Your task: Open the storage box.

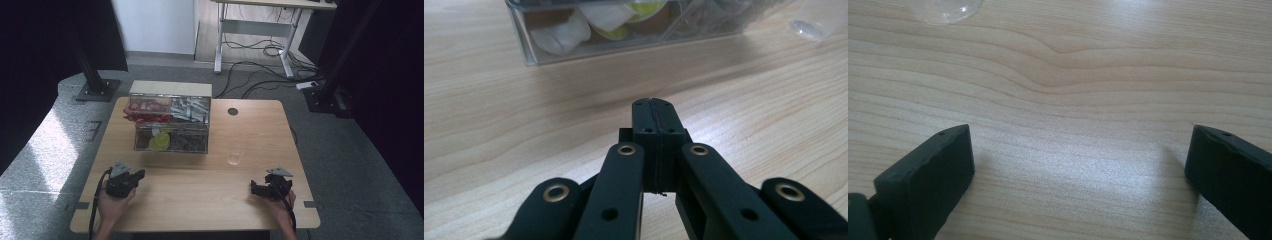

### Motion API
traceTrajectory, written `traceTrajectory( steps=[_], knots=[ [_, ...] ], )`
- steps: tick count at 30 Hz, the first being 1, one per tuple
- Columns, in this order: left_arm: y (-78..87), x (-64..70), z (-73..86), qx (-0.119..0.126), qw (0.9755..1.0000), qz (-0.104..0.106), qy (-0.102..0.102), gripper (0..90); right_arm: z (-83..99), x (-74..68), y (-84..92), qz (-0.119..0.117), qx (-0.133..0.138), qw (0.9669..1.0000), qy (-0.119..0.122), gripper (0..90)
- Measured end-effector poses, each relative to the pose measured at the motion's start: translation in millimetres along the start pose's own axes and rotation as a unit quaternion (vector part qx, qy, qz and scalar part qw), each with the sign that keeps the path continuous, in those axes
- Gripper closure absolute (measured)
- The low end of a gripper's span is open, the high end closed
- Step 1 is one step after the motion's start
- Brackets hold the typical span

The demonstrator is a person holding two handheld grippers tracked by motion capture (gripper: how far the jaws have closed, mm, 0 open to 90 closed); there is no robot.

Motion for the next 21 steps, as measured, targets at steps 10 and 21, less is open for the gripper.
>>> traceTrajectory(
  steps=[10, 21],
  knots=[
    [5.2, -4.3, -7.3, 0.008, 0.9999, 0.002, 0.006, 90.0, 0.2, -0.3, 0.2, 0.002, 0.001, 1.0000, -0.002, 0.0],
    [-2.4, -12.9, -20.2, 0.011, 0.9998, 0.005, 0.014, 90.0, 0.3, -0.4, 0.3, 0.003, 0.001, 1.0000, -0.002, 0.0]
  ],
)
Point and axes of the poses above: each handheld gripper's, and its own axes: y roughly backward along the jaws, z roughly out of its underside, x roughly to its right, the point moved 3 cm from there along -y, roughly forward along the jaws, and after that the axes turned 11 degrees about z, right-handed, at the moved point
